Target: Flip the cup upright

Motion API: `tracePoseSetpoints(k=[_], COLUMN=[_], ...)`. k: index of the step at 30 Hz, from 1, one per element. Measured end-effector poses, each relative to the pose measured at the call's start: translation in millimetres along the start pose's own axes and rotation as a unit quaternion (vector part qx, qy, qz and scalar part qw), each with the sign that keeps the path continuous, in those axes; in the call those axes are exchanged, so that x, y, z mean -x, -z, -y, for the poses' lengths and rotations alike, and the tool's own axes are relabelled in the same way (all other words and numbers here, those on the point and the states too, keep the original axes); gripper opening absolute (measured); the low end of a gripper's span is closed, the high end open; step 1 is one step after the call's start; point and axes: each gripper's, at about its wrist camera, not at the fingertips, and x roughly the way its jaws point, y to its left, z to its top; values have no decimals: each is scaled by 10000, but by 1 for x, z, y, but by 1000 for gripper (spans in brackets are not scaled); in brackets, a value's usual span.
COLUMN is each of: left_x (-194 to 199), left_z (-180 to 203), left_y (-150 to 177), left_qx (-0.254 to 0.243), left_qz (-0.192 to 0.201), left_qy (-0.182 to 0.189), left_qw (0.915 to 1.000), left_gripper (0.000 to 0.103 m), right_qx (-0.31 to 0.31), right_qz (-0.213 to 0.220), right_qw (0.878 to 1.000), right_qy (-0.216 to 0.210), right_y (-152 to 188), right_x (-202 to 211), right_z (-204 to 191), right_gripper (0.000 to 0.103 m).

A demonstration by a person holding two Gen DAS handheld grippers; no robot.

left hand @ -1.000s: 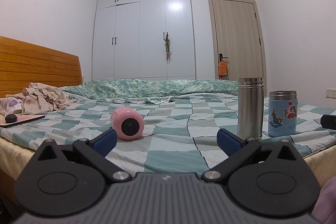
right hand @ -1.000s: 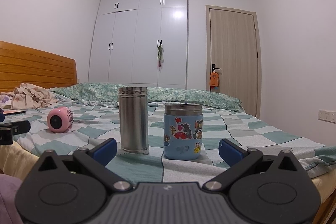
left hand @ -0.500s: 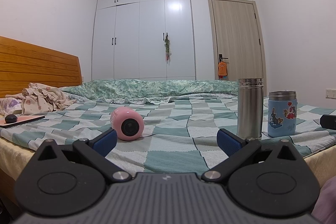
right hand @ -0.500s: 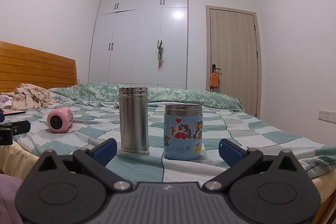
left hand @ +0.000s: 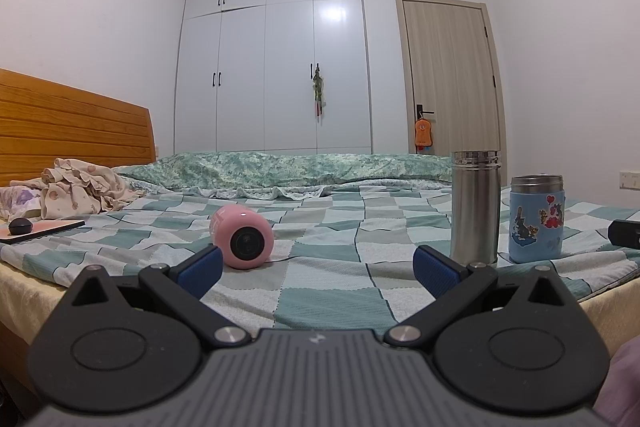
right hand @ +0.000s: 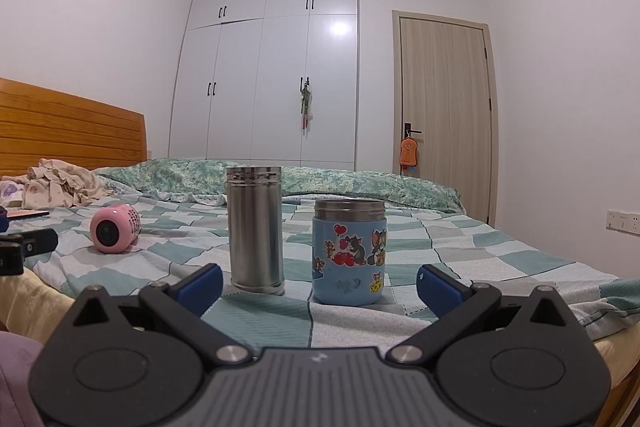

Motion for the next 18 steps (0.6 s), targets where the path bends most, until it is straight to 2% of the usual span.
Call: tracePoseSetpoints(k=[18], left_x=[1], left_z=[0], left_y=[-2], left_qx=[24], left_qz=[56], left_qy=[19], left_qw=[10000], left_gripper=[103], right_qx=[5], right_qz=[-1], right_qw=[10000], right_qy=[-3], right_y=[0], right_x=[0], right_z=[0], right_gripper=[103])
